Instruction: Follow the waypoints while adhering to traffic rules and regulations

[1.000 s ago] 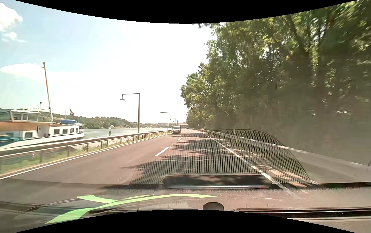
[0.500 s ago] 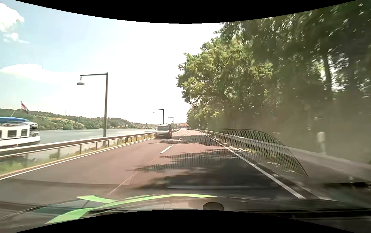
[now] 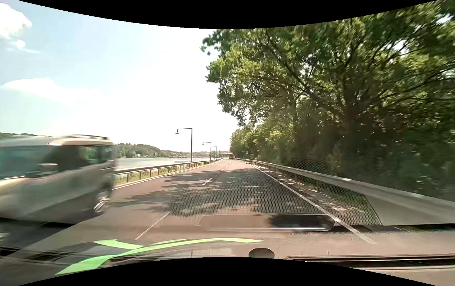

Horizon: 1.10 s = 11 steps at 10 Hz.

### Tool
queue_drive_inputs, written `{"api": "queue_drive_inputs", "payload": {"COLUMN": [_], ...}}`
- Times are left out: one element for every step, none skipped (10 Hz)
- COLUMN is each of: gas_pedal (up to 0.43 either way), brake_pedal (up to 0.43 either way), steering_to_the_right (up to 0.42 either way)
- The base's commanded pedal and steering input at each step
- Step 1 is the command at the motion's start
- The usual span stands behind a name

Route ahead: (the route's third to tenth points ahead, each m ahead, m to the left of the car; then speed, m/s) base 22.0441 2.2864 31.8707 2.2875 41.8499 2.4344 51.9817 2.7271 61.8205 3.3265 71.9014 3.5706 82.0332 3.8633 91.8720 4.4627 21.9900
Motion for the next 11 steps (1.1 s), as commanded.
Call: {"api": "queue_drive_inputs", "payload": {"gas_pedal": [0.248, 0.248, 0.248, 0.248, 0.248, 0.248, 0.248, 0.248, 0.228, 0.228, 0.228], "brake_pedal": [0.000, 0.000, 0.000, 0.000, 0.000, 0.000, 0.000, 0.000, 0.000, 0.000, 0.000], "steering_to_the_right": [-0.005, -0.005, -0.005, -0.005, -0.005, -0.005, -0.005, -0.005, -0.005, -0.005, -0.005]}}
